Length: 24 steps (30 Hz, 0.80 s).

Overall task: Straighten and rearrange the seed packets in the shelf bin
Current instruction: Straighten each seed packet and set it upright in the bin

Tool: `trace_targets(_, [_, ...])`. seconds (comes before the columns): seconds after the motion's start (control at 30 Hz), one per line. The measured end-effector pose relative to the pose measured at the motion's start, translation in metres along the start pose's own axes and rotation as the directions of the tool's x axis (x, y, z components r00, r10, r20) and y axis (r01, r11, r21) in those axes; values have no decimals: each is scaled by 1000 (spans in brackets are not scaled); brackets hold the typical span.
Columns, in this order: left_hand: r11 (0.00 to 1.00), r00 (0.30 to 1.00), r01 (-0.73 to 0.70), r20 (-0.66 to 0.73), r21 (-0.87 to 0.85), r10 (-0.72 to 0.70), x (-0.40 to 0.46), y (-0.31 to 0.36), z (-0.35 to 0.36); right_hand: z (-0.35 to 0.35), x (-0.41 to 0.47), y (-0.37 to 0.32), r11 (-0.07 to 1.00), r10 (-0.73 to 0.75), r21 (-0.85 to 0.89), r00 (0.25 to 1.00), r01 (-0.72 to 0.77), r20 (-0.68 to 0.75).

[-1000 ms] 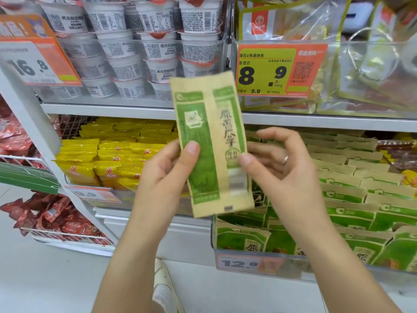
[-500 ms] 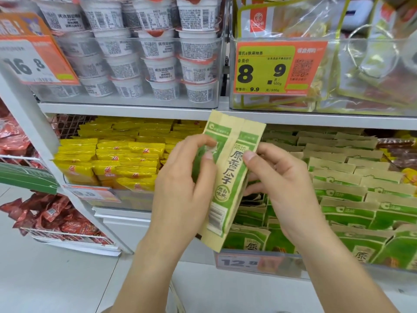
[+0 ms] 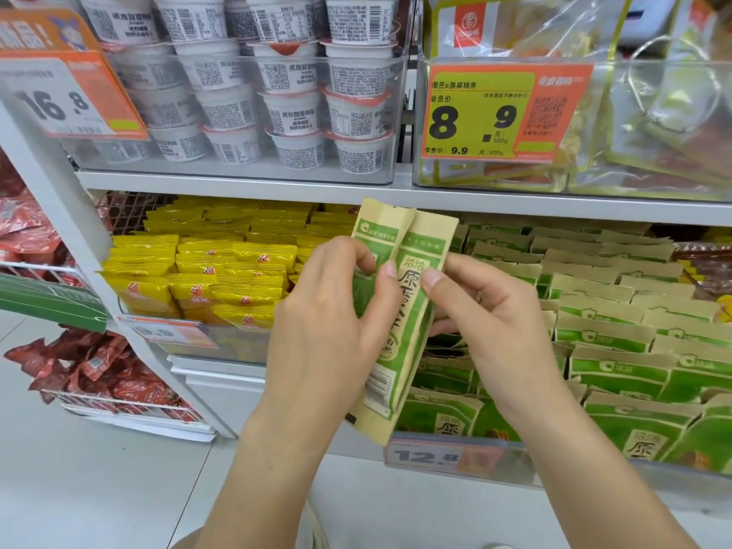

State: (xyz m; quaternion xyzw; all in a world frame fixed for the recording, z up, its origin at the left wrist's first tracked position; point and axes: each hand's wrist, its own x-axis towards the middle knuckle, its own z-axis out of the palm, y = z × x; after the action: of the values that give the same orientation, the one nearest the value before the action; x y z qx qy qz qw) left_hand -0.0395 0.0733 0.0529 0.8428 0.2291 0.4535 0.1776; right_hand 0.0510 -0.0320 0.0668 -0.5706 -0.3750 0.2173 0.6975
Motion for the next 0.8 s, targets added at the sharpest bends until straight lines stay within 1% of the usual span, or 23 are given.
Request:
trace_targets(0.07, [1000, 1000, -22, 2, 16, 22, 0, -1, 0, 0, 0, 0, 1000, 0, -4, 1000, 0, 0])
trace_targets(0.17, [1000, 999, -18, 27, -5, 18, 0, -3, 0, 0, 1, 1, 1000, 2, -19, 1000, -2, 0])
trace_targets(0.33, [997, 997, 24, 80, -70, -18, 1, -5, 1, 0, 1, 0, 1000, 16, -26, 1000, -16, -2])
trace_targets(0.4, [987, 993, 90, 94, -133, -78, 1, -5, 0, 0, 0, -1, 999, 16, -32, 1000, -16, -14])
trace_targets(0.47, [934, 972, 223, 135, -278, -192, 2, -4, 0, -1, 0, -1, 999, 12, -43, 999, -14, -46])
trace_targets(0.5, [883, 953, 296, 177, -364, -246, 3, -3, 0, -1, 0, -1, 999, 16, -44, 998, -18, -64])
trace_targets(0.57, [774, 913, 403, 279, -489, -299, 6, -1, -1, -2, 1, -2, 999, 28, -35, 997, -31, -74])
trace_targets(0.67, [641, 852, 513, 430, -571, -298, 6, -4, -2, -3, 0, -4, 999, 38, -24, 998, -39, -51])
trace_targets(0.73, [609, 841, 522, 482, -598, -248, 5, -5, -4, -2, 0, -5, 999, 39, -15, 998, -40, -40])
trace_targets(0.8, [595, 840, 517, 499, -616, -214, 5, -4, -6, -2, 0, -5, 998, 56, -3, 998, -56, -29])
